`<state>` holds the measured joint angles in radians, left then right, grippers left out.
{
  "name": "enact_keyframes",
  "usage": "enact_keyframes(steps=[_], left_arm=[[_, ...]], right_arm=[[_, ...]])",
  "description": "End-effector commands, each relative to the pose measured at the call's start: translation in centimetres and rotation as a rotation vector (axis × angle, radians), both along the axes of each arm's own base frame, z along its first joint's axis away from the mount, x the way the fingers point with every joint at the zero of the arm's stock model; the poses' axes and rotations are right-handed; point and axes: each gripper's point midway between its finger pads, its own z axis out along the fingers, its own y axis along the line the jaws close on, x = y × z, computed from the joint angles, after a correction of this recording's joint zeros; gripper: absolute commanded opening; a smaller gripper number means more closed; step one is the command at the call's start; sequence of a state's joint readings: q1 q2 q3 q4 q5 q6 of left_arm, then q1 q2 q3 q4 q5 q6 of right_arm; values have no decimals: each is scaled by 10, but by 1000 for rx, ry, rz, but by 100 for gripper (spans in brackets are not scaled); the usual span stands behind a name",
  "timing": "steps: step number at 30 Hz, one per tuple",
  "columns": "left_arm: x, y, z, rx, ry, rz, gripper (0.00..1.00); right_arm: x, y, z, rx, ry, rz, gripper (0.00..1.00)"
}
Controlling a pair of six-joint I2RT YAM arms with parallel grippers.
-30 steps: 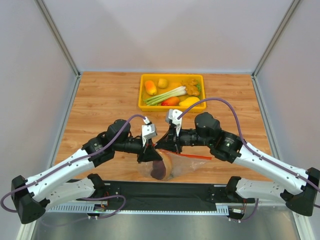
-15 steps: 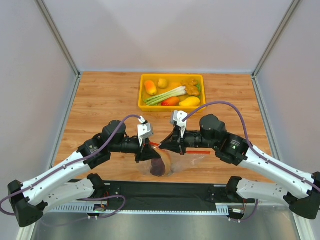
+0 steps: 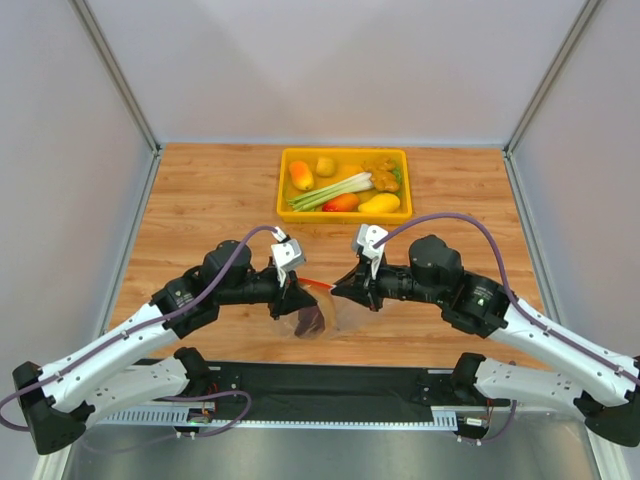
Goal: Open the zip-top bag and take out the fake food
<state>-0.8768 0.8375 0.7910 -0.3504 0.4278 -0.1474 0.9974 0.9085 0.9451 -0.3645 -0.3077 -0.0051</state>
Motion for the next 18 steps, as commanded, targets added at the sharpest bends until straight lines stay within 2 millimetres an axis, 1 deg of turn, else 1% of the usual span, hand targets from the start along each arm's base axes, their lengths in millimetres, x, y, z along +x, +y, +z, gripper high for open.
enact_keyframes(steps=[1, 6, 12, 13, 18], left_arm=[[17, 11, 16, 10, -50, 108, 0], [25, 18, 13, 40, -42, 164, 0], [39, 30, 9, 72, -47, 259, 0], [43, 33, 8, 83, -55, 285, 0], [52, 43, 10, 99, -69, 354, 0]], right_arm=[[3, -13, 2, -7, -28, -38, 0], [6, -17, -1, -17, -31, -61, 0], [12, -25, -5, -33, -36, -109, 0], [13, -26, -7, -38, -36, -118, 0], [26, -35, -19, -78, -29, -190, 0]])
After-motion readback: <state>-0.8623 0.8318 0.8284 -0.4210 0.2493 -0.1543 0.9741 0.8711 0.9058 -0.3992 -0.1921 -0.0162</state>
